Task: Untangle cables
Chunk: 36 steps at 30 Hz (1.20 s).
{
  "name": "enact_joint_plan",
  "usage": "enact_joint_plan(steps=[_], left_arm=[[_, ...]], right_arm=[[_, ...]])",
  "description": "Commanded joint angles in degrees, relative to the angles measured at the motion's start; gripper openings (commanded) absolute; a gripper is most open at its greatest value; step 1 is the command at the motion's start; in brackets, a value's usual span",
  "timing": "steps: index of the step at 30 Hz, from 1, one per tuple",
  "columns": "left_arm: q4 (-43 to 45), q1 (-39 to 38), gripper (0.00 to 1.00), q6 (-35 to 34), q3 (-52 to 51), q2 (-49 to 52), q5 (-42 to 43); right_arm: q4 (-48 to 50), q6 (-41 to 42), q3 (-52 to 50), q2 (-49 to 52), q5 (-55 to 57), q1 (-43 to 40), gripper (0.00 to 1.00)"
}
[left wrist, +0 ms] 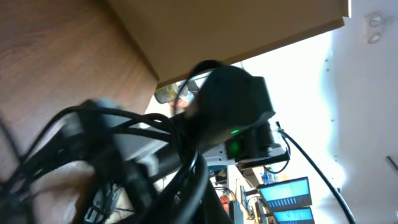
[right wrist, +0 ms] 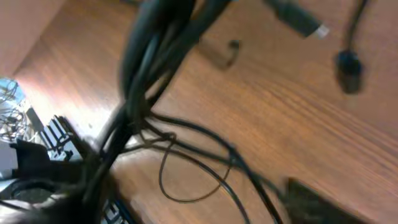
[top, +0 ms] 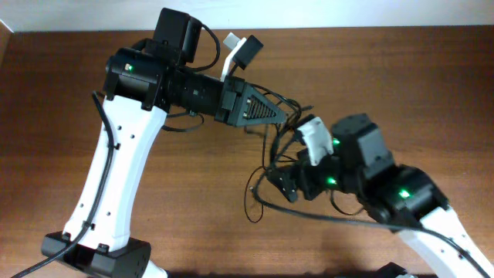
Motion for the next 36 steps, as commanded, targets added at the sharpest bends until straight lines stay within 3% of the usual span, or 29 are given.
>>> enact_joint_plan(steps=[1,2,4,7,9,11,14,18,20,24,29,31,36], left_arm=[[0.31,0.09,0.0,-0.37,0.57,-0.83,3.34],[0.33,0.09,0.0,-0.37,0.57,-0.83,3.08],[0.28,0.15,0.0,-0.39,0.57,-0.83,0.42],[-1.16,0.83,0.0,-0.68,0.57,-0.83,-10.19],[-3.1,1.57,0.0,-3.19,0.57,-0.83,-20.61],[-5.97,2.27,0.0,-7.5,0.57,-0.83,-38.21],[-9.55,2.34,0.0,-12.59,0.57,-0.83,-57.68],[-11.93,2.34,0.0,-17.05,0.57,-0.83,-69.51],[-11.82,2.34,0.0,-16.98,0.57,-0.83,-65.22],[-10.14,2.34,0.0,-8.41,0.57,-0.83,-44.33],[-9.64,2.34,0.0,-6.03,0.57,-0.83,-23.02],[-9.62,2.34,0.0,-6.03,0.57,-0.83,-18.49],[-9.88,2.29,0.0,-6.03,0.57,-0.83,-7.78]], right_arm=[[2.01,3.41,0.66,1.33,1.64,1.2,0.33],[2.45,3.48,0.68,1.29,1.79,1.2,0.25],[2.4,4.63,1.25,0.59,3.93,1.14,0.24],[-0.74,4.66,4.83,-2.01,11.5,1.14,0.24],[-5.14,5.86,8.59,-3.54,20.39,1.14,0.24],[-12.0,11.1,13.97,-4.98,35.26,1.14,0.15],[-18.32,15.58,18.91,-6.71,47.8,1.14,0.08],[-19.5,18.16,19.69,-9.07,49.83,1.14,0.04],[-19.37,19.61,19.69,-9.09,45.35,1.14,0.04],[-16.13,17.66,19.67,-6.91,30.38,1.16,0.32],[-13.73,10.29,19.67,-0.85,16.31,1.16,0.8],[-13.4,10.29,19.67,1.64,13.35,1.2,0.96],[-11.28,10.29,19.65,6.86,8.83,1.25,0.98]])
